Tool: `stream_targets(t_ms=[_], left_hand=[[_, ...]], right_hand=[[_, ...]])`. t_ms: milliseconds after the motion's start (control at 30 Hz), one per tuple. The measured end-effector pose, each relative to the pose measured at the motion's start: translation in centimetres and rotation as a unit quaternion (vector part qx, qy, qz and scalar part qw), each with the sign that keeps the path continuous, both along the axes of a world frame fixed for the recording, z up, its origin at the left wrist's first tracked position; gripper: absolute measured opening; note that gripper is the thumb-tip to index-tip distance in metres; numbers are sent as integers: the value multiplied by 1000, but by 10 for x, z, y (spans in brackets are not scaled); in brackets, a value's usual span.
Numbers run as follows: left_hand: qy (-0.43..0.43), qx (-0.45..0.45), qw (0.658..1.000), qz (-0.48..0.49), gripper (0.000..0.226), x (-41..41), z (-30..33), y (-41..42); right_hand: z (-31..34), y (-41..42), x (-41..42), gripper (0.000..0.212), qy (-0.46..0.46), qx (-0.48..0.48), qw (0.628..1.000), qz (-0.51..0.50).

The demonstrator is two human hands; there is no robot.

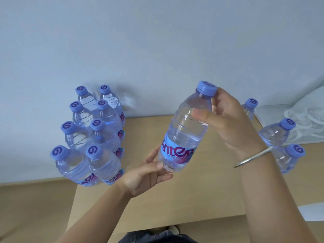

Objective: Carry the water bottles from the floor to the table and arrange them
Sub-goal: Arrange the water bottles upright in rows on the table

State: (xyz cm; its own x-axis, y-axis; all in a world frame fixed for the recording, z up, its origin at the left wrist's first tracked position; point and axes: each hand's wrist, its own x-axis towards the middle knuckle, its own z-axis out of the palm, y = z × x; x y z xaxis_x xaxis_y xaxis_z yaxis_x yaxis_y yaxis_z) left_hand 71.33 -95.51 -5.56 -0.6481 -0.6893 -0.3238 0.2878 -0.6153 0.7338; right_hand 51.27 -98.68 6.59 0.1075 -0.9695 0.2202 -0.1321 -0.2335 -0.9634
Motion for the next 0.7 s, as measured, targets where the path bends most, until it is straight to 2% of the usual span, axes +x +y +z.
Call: stream_targets(t_ms=[67, 133, 233, 367, 567, 700], left_hand=[[-14, -50, 999, 5, 89, 9, 6, 2], [-29, -91, 995, 21, 72, 15, 13, 4], [-69, -128, 985, 89, 55, 22, 17, 9], [-130, -142, 964, 182, 65, 27, 19, 11], [-156, -142, 959, 189, 55, 34, 19, 11], [-146, -124, 960, 206, 57, 35, 15, 3]], right_hand=[[5, -3, 13, 36, -30, -2, 999, 32], [8, -7, 26, 29, -40, 7, 998, 43], [10, -14, 41, 30, 37, 18, 999, 26], [2, -20, 53, 41, 148, 56, 987, -14], [-2, -28, 63, 49, 131, 85, 987, -49], [-4, -39, 69, 51, 136, 91, 985, -48]])
